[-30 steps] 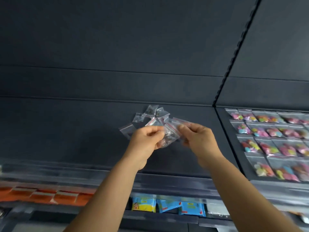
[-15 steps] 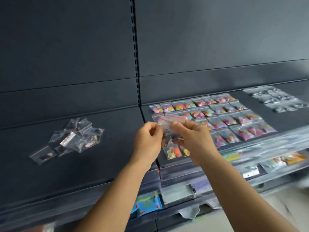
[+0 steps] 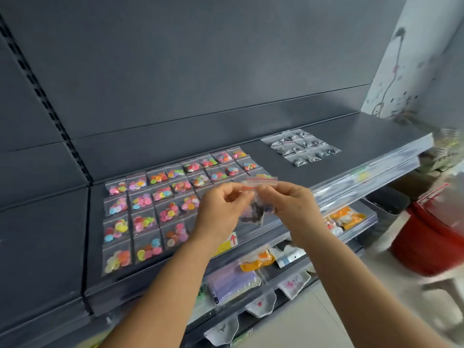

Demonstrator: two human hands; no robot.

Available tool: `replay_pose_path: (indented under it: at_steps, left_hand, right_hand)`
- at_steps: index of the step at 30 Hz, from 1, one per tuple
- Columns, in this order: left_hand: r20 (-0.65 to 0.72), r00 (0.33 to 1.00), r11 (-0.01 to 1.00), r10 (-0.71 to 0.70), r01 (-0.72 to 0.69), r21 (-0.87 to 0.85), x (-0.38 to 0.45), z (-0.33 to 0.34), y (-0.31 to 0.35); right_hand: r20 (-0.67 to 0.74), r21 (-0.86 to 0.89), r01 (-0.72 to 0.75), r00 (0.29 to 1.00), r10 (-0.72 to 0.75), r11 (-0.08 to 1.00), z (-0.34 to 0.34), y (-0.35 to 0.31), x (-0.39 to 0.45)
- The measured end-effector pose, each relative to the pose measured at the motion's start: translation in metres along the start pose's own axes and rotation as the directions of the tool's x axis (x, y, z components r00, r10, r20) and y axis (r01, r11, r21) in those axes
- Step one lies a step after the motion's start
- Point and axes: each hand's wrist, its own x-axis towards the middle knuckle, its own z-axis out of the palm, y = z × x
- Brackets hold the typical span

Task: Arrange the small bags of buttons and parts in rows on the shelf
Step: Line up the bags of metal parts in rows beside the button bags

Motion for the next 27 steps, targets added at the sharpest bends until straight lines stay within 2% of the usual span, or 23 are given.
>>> replay_pose_path:
  at_steps: [7,11,15,22,27]
  left_hand:
    - [0.028,0.999,1.0,-0.023,0.024,-0.018,0.03,0.073,0.009]
    - [0.046,0.999,1.0,-0.007,0.008,-0.022,0.054,0.101,0.011]
    - [0.087,0.996,0.999,0.014,-0.011,-0.033,0.085,0.13,0.011]
    - [0.084,0.996,0.998,-0.017,0.022,-0.06,0.155,0.172,0.003]
    - [0.13,0.99,0.995,-0.058,0.067,-0.067,0.197,0.191,-0.004]
  right_hand:
    - [-0.078,0.052,-0.026,0.996,0.031,0.998,-0.071,0.007,0.023]
    - [-0.147,0.025,-0.043,0.988,0.046,0.999,-0.098,0.012,0.039]
    - [-0.143,-0.021,-0.079,0.987,0.076,0.997,-0.125,0.019,0.066]
    - [-0.173,-0.101,-0.099,0.982,0.08,0.99,-0.154,0.027,0.142]
    - [-0.192,-0.04,-0.072,0.979,0.064,0.997,-0.159,0.029,0.191]
